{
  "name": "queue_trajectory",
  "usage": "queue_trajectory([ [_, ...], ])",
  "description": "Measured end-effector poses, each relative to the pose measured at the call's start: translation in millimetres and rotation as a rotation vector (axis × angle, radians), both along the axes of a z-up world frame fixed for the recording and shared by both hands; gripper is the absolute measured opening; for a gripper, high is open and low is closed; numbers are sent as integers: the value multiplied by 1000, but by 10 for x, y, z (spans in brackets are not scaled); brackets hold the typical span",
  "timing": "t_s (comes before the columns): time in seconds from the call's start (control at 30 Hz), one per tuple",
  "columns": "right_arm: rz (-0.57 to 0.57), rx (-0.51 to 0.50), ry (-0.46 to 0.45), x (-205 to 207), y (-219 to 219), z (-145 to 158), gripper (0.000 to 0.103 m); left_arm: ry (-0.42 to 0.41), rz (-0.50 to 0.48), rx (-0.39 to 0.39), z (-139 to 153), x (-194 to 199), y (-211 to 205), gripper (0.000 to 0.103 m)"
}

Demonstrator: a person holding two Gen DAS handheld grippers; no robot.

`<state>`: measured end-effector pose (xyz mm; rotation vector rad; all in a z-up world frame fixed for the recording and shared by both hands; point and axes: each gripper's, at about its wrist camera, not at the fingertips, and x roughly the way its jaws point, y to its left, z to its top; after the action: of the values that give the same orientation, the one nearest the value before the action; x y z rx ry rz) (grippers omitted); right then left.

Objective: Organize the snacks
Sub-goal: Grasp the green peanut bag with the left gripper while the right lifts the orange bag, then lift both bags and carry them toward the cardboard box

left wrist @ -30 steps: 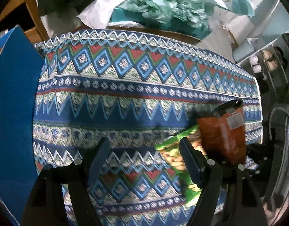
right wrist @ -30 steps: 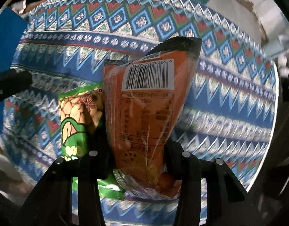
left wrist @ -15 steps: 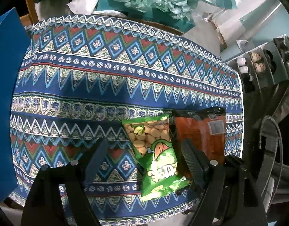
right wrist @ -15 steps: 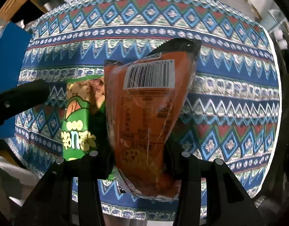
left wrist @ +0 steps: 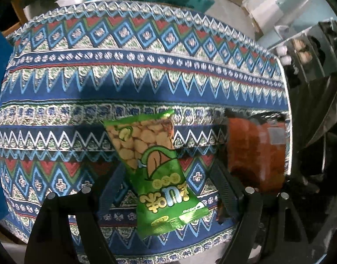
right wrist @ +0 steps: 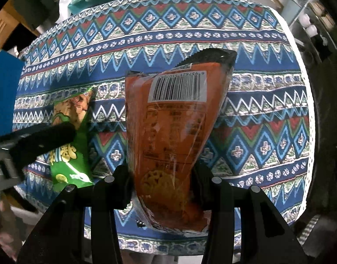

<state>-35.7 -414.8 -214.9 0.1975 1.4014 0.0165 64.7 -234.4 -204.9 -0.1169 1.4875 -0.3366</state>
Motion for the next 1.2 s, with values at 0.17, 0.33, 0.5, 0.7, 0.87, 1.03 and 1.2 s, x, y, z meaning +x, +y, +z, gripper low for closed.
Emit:
queue_trajectory([
  [0.17, -20, 11, -8, 10, -194, 23, 43, 31, -8, 19, -168, -29, -48, 83],
  [0.33, -22, 9, -15, 32, -242, 133, 43, 9, -28, 36, -222, -49, -17, 68],
  [0.5, -15, 5, -21, 100, -143, 225, 43, 5, -32, 6, -217, -50, 100, 46],
  [0.7, -16, -18, -31, 124, 45, 356, 43, -43, -39, 5, -100, -56, 284, 40],
  [0.87, -1, -28, -65, 249, 261, 472, 43, -121, -49, 24, 124, -37, 409, 39],
  [1.03, 17, -23, -105, 375, 478, 598, 43, -203, -52, 53, 381, -53, 568, 39],
  [1.2, 33, -19, -163, 484, 707, 785, 43, -278, -39, 73, 630, -61, 726, 39],
])
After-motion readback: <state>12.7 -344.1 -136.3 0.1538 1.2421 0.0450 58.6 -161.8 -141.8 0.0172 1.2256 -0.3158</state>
